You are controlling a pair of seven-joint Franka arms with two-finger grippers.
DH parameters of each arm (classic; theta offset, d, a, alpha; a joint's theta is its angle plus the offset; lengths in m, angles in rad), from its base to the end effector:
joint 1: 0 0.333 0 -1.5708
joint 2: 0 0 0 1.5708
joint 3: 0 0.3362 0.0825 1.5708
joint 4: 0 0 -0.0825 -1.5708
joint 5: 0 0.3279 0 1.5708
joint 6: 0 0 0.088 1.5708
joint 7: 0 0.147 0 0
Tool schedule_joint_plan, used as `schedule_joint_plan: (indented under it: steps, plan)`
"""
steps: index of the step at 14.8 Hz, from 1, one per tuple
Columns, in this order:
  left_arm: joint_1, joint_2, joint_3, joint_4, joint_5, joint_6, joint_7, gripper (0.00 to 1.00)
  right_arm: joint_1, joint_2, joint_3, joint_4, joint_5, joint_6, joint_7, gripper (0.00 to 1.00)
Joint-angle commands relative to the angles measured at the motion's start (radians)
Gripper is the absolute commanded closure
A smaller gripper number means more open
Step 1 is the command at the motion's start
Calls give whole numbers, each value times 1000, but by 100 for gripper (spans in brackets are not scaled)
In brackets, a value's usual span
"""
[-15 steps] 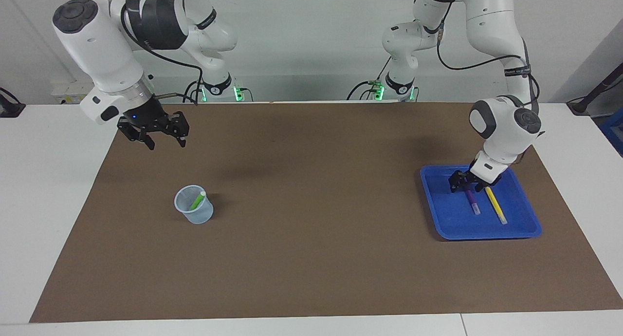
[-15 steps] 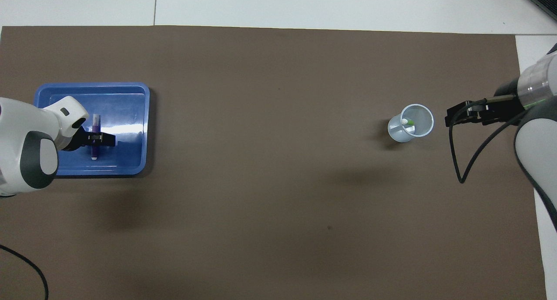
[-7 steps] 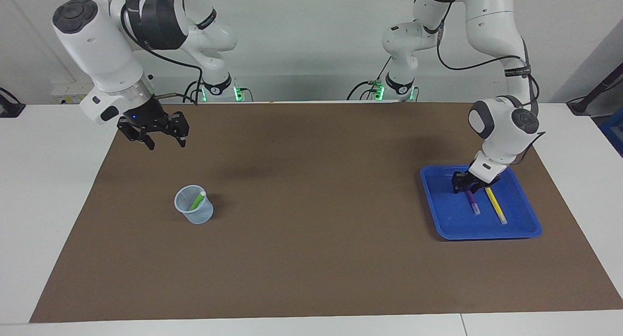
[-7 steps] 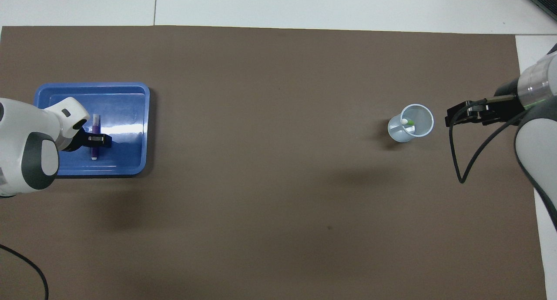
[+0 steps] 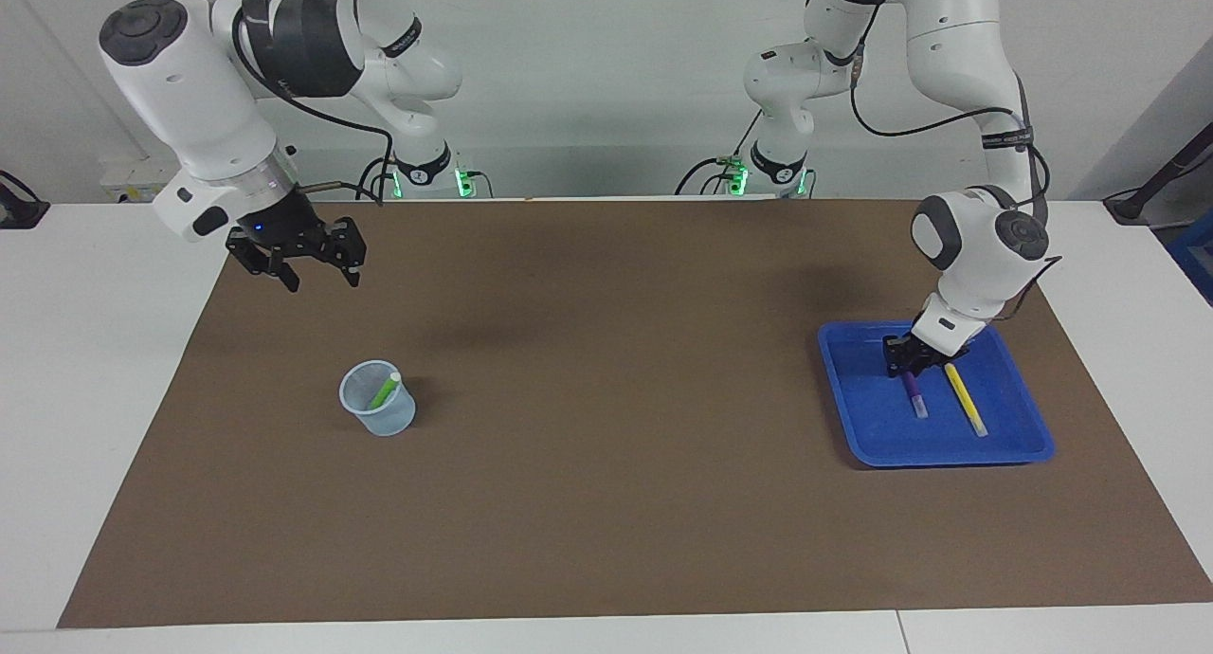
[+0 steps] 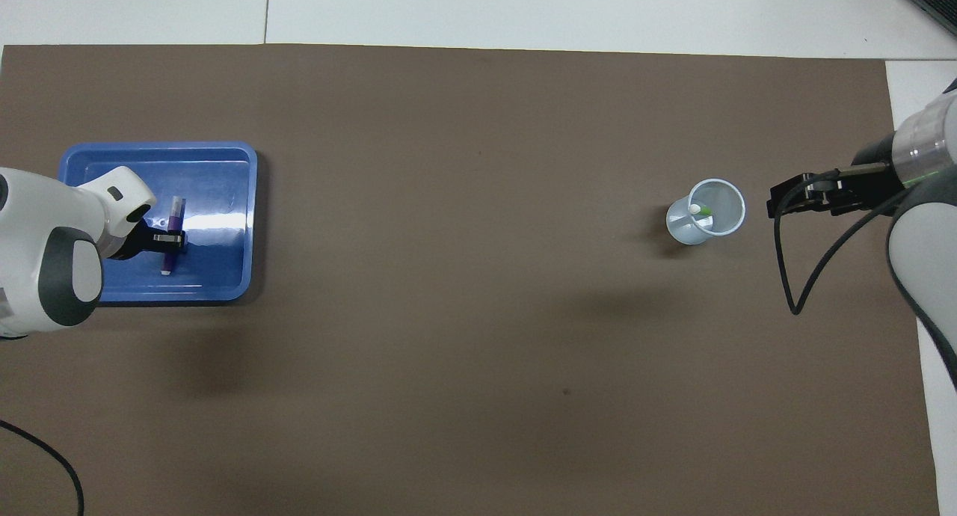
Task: Transfer and insert pens with both arms
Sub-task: 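Lower the left gripper onto the purple pen and grasp it, then lift the purple pen with the left gripper toward the right gripper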
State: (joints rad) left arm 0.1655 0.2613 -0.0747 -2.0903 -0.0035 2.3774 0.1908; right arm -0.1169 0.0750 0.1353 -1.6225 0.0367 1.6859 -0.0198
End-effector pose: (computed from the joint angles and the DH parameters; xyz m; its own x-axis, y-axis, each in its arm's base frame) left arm 0.5470 0.0508 0.3200 0.9951 -0.0943 0.0301 -0.0948 -0.9954 0.0164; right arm 0.5292 0.0123 0.5550 0.9994 0.0337 -0.0101 0.0332 -0.9984 -0.0467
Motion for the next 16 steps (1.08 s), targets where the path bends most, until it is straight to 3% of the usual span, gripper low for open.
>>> schedule_joint_plan:
  steps: [1,2,6,9,12,16]
  plan:
    - [2,-7,0,-10,20,6,1,92,-12,-23,9,-22,-14,-9,-2,18]
    - [0,-7,0,-7,20,-1,-1,100,-14,-23,7,-22,-14,-9,-2,18]
    - [-3,5,0,56,19,-76,-13,100,-12,-23,7,-22,-14,-9,-2,18]
    - [-9,32,-5,172,8,-196,-60,100,-12,-23,7,-23,-14,-9,-2,18]
    - [-50,38,-5,266,-86,-302,-167,100,-12,-24,7,-28,-6,-9,-2,18]
    - [-105,-5,-14,303,-144,-407,-432,100,-12,-26,9,-28,-1,-9,0,18]
